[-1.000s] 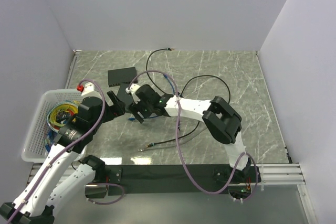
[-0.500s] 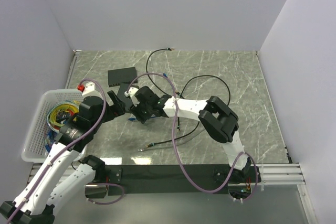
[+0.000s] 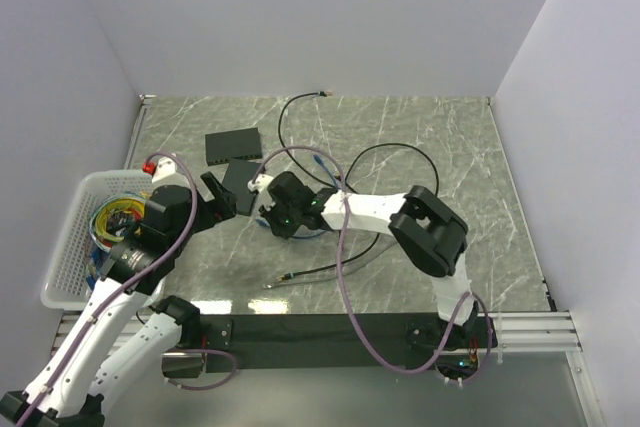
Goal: Insert the plug into the switch port
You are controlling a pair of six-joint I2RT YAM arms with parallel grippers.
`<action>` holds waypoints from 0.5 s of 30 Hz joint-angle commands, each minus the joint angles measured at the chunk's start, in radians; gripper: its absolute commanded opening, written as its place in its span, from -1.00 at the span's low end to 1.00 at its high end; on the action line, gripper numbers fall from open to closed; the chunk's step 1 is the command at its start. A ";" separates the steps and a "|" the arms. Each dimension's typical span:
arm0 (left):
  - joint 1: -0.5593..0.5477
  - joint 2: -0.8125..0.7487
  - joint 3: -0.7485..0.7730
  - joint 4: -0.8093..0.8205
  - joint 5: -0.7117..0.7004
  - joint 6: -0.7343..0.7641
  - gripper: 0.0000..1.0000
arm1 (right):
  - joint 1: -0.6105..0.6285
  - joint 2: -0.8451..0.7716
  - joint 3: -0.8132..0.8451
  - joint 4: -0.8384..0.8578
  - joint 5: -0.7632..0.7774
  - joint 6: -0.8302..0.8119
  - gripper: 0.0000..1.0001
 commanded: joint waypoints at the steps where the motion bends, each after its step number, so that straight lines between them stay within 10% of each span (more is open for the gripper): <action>1: 0.005 -0.018 0.024 0.091 0.034 0.052 0.99 | -0.025 -0.156 -0.033 0.047 -0.006 0.057 -0.73; 3: 0.005 -0.003 0.039 0.127 0.086 0.061 0.99 | -0.059 -0.193 -0.042 0.040 -0.035 0.099 -1.00; 15: 0.006 0.126 -0.030 0.639 0.359 0.029 0.98 | -0.254 -0.472 -0.243 0.287 -0.481 0.432 -1.00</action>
